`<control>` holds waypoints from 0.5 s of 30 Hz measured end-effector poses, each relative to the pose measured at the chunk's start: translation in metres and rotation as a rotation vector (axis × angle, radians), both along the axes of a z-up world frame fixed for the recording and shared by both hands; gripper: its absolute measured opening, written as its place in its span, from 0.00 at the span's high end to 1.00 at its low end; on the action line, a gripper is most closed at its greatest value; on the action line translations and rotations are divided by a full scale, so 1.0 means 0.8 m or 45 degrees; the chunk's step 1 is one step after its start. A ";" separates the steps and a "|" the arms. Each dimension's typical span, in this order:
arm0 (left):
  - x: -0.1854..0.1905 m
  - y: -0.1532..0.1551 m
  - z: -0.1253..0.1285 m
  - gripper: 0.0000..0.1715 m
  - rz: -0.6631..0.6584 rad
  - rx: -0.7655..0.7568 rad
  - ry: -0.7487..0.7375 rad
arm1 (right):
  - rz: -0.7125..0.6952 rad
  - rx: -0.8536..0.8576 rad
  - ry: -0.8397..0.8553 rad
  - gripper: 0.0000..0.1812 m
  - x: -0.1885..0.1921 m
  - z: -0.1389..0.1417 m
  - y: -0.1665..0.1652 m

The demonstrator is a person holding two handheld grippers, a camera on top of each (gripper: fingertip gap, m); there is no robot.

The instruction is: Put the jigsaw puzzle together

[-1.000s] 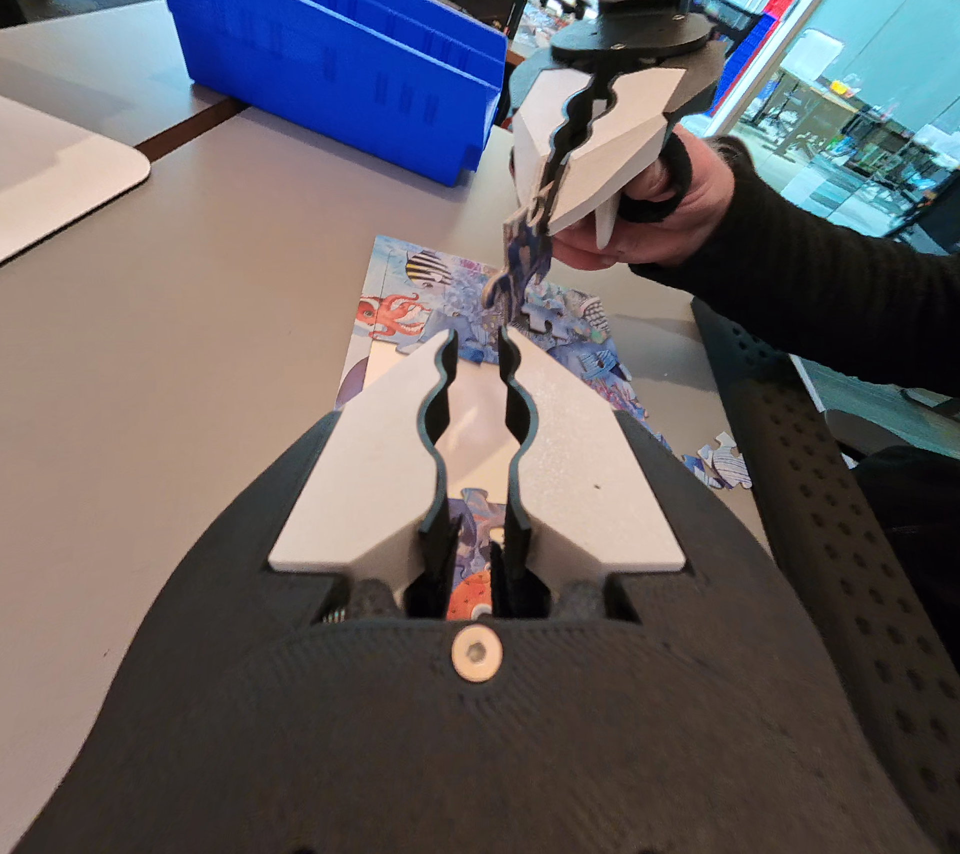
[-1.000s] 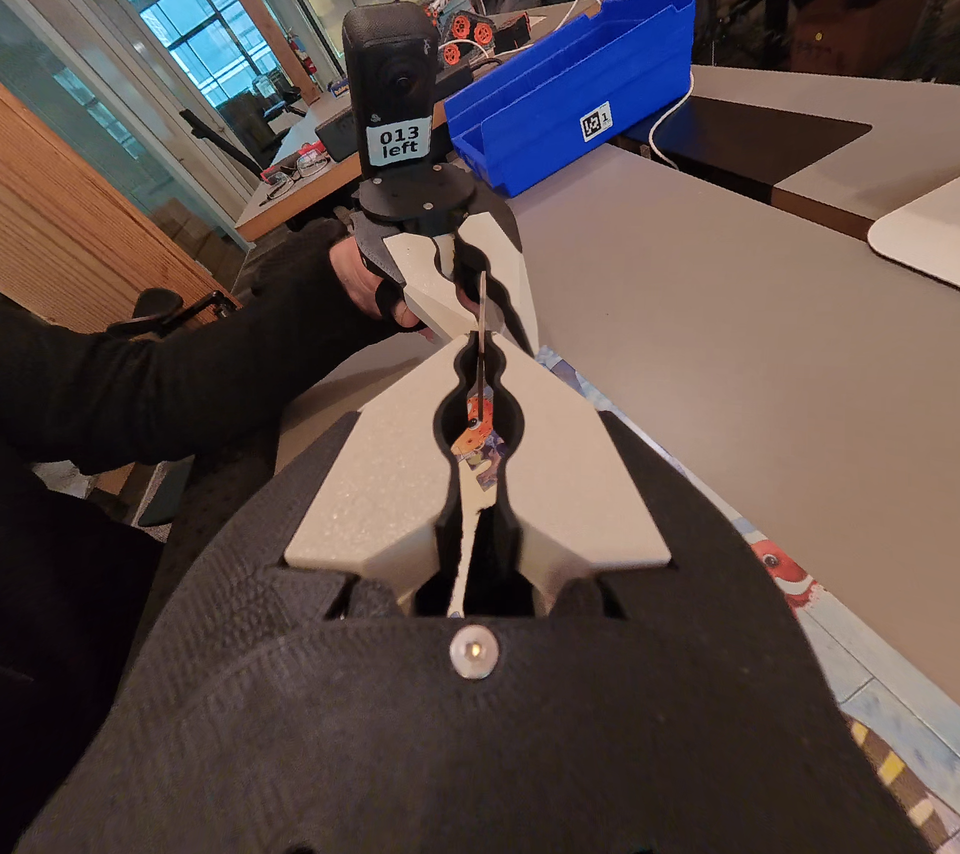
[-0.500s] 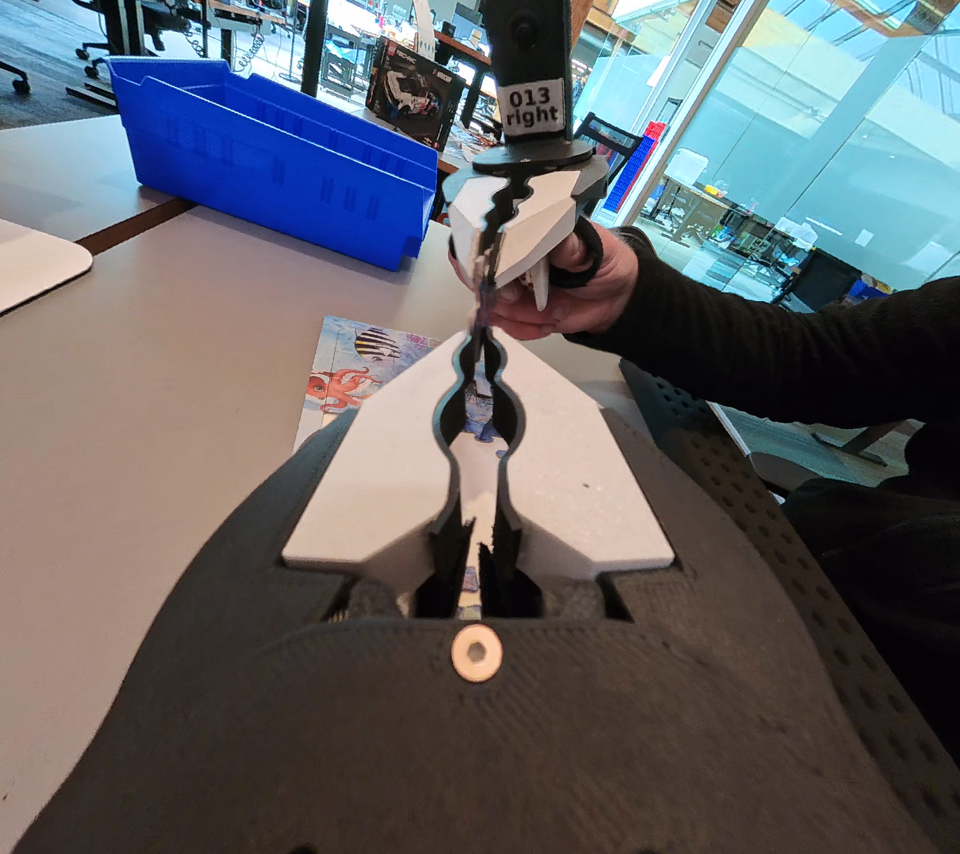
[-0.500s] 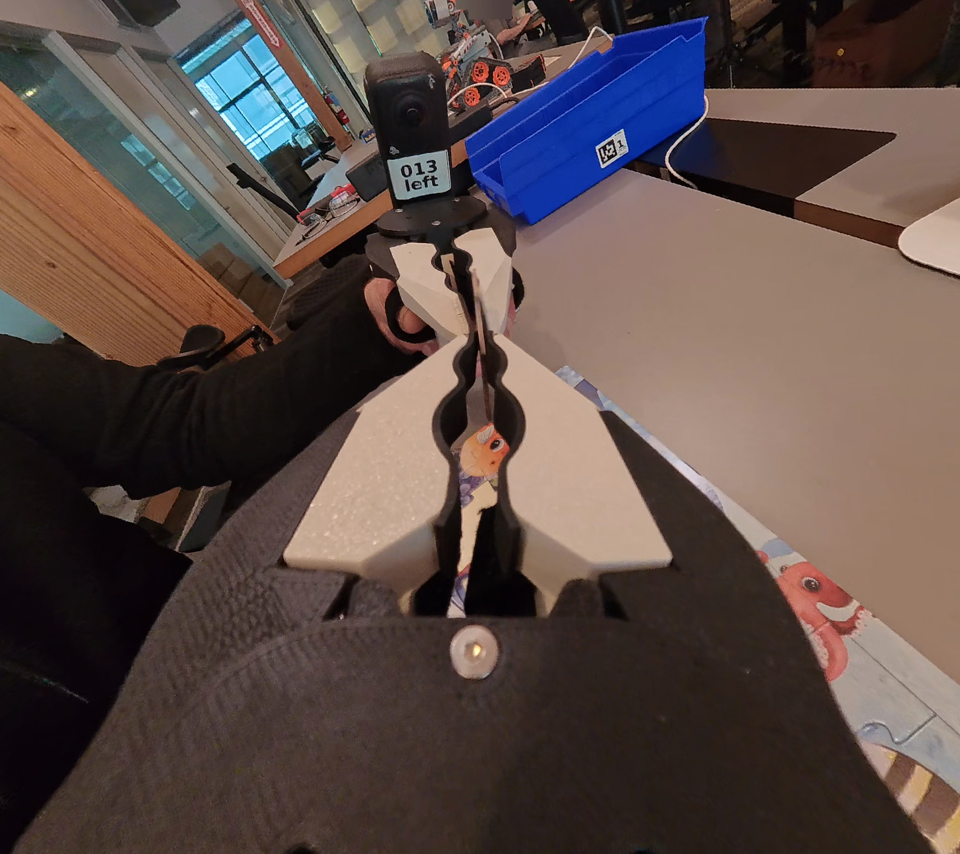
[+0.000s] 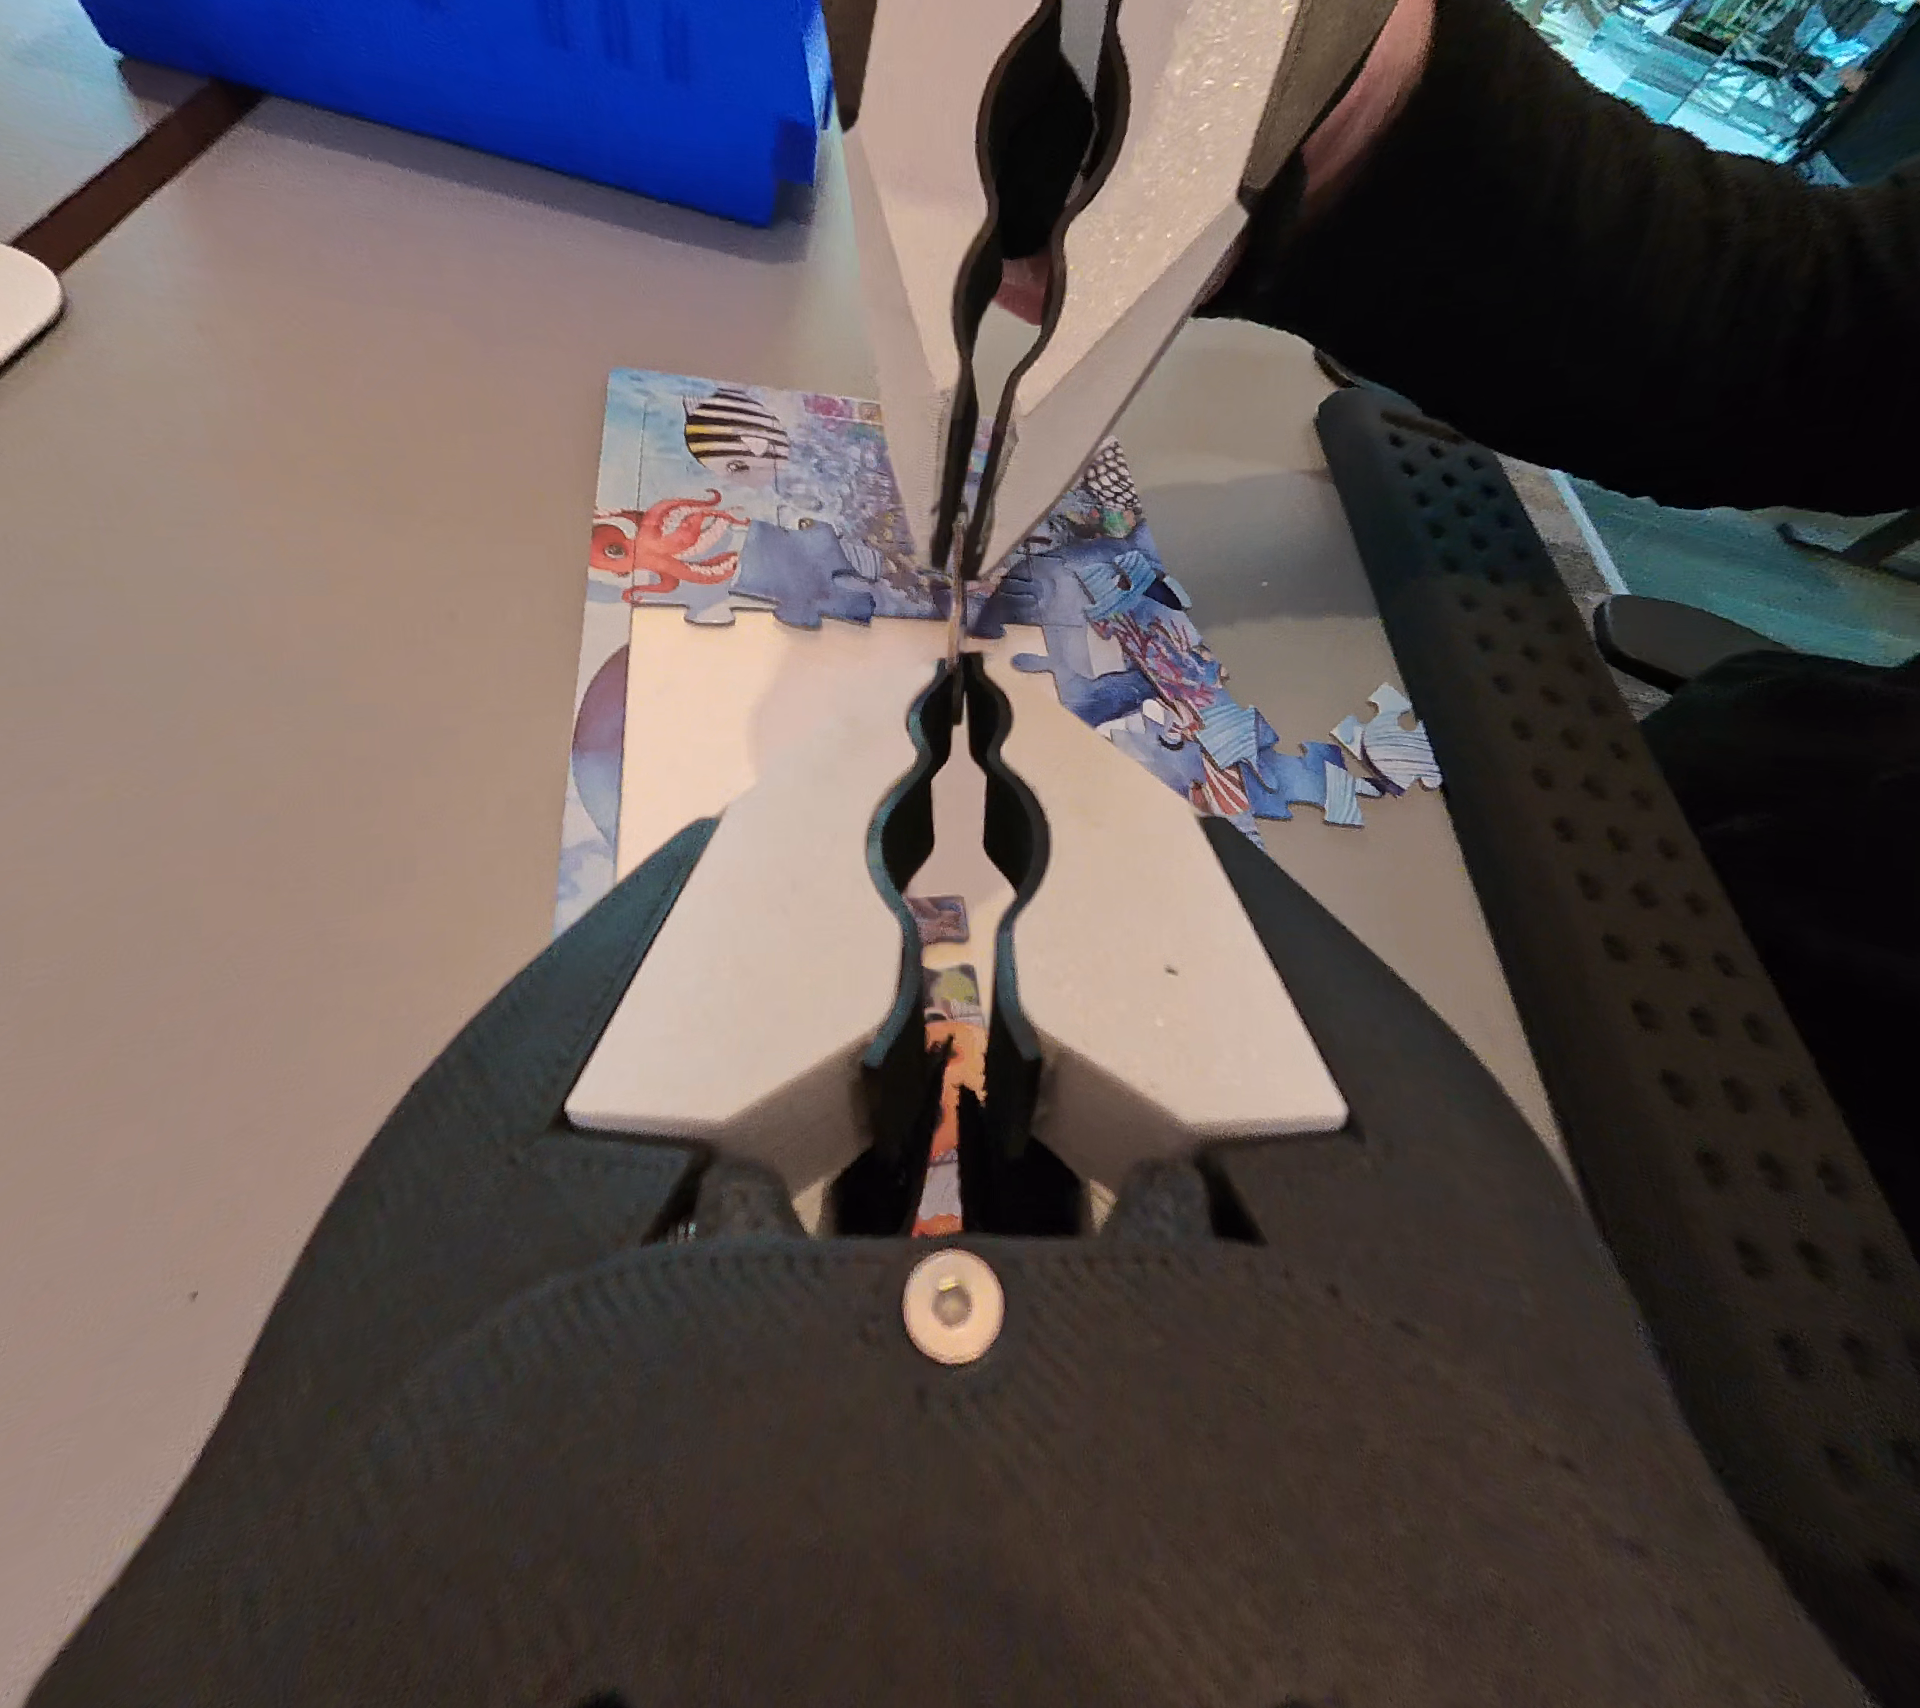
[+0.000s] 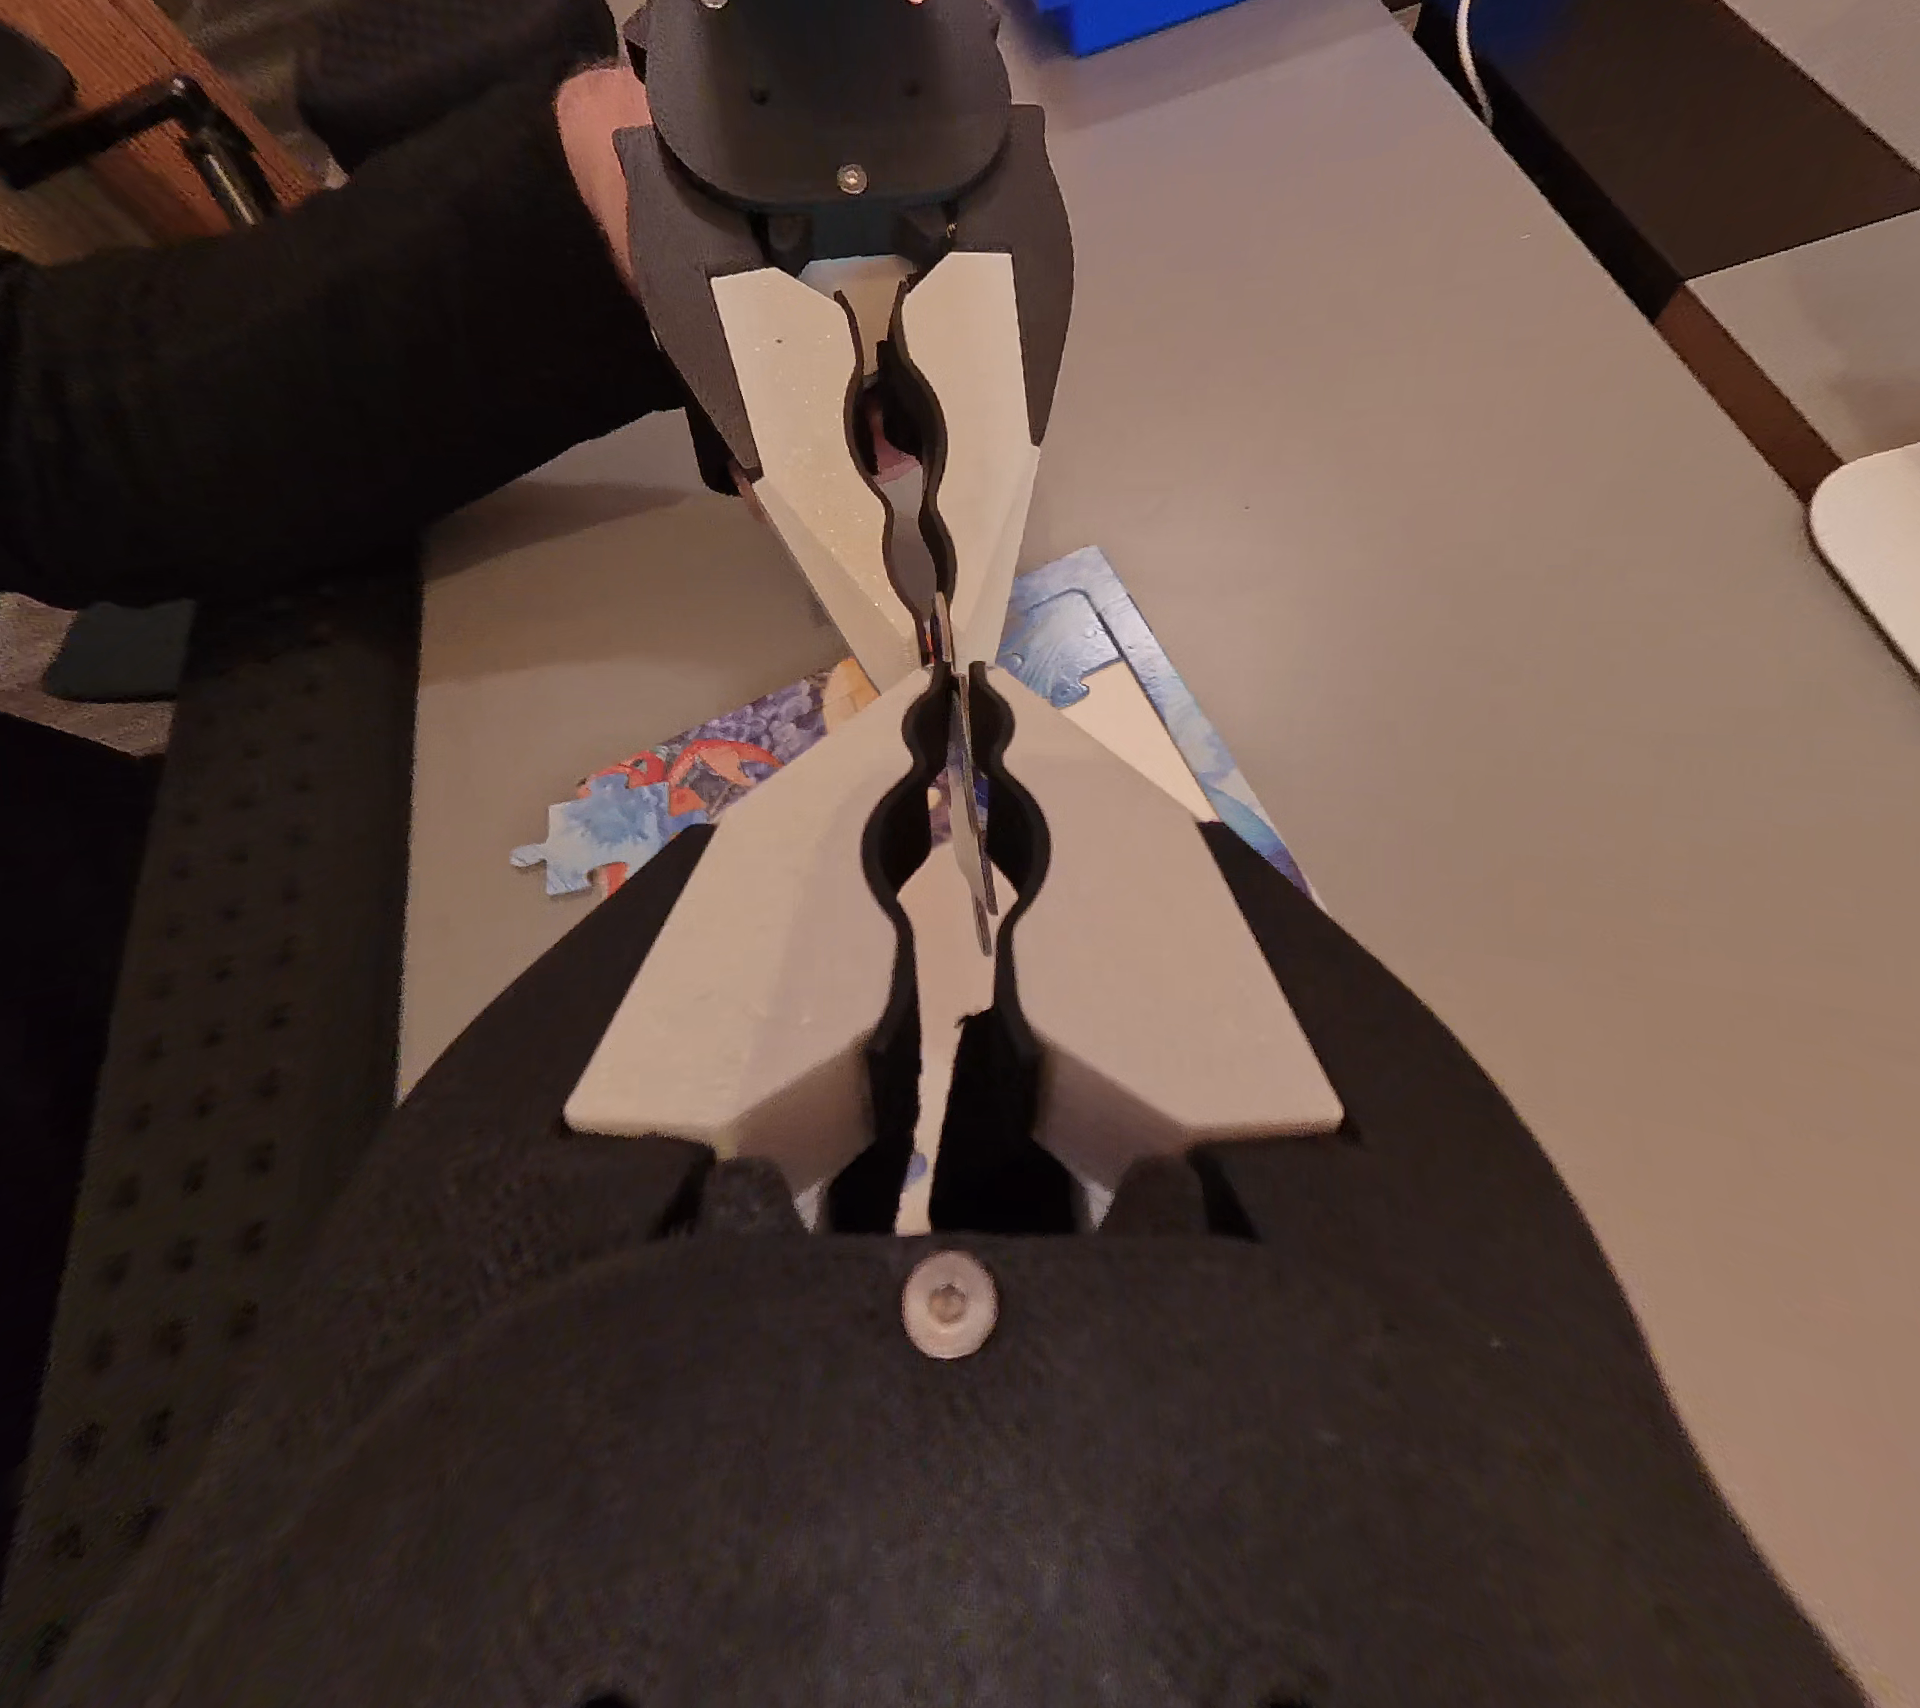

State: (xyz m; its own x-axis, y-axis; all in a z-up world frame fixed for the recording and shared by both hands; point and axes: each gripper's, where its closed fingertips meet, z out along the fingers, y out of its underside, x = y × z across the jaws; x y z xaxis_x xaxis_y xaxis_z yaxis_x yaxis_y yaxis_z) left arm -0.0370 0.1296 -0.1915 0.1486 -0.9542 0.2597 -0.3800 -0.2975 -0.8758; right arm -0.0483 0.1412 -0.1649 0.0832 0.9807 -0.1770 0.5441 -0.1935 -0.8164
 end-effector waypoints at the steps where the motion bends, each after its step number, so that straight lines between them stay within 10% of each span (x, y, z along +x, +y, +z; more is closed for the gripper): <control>1: -0.001 -0.003 -0.001 1.00 -0.016 -0.027 -0.001 | 0.000 -0.049 0.023 1.00 -0.002 -0.001 -0.002; 15: -0.027 0.013 -0.070 0.98 0.099 -0.143 0.284 | -0.362 -0.715 0.112 1.00 0.002 -0.085 0.009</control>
State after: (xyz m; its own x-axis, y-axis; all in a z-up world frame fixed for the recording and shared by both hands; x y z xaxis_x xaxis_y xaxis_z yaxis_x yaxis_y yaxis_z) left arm -0.0588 0.1397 -0.2472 0.2856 -0.9046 0.3164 -0.5320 -0.4243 -0.7328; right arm -0.0470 0.1487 -0.2327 0.2882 0.6784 -0.6758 0.3442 -0.7319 -0.5880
